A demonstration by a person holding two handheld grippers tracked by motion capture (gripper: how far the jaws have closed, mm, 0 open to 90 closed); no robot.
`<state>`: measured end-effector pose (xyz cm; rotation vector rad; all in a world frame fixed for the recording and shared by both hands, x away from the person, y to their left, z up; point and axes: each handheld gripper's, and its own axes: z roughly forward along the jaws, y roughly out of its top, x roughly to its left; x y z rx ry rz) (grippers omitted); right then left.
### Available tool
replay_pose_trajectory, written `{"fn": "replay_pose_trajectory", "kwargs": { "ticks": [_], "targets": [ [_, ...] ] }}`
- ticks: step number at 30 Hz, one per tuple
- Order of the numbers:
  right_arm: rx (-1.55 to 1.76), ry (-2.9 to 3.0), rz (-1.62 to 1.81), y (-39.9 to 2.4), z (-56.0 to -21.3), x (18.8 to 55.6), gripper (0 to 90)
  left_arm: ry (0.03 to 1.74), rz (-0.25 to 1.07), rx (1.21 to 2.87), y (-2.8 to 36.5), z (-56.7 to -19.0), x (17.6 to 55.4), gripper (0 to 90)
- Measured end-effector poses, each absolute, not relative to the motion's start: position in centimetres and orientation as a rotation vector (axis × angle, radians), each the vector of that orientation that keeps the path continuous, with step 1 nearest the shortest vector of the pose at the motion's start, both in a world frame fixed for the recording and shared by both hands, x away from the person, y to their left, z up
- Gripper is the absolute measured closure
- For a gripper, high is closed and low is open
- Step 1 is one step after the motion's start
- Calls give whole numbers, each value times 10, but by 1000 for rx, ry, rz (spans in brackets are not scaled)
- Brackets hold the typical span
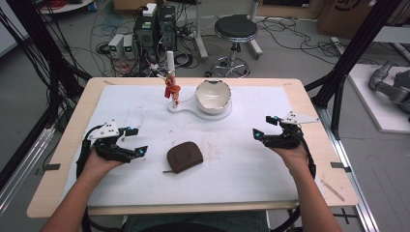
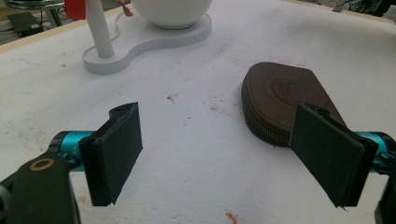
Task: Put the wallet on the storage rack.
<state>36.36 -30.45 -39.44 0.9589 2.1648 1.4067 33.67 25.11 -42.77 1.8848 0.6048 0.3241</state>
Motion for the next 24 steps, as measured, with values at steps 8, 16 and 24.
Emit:
{"fn": "replay_pose_trajectory", "kwargs": {
  "ticks": [8, 16, 24],
  "targets": [
    [975, 2161, 1413, -304, -399, 371, 189, 580, 307, 1904, 252, -428, 327, 171],
    [969, 2172, 1403, -303, -401, 375, 188, 497, 242, 1967, 232, -431, 321, 171],
    [967, 2173, 1400, -303, -402, 375, 189, 386, 191, 2080, 210, -438, 315, 213]
  ]
}}
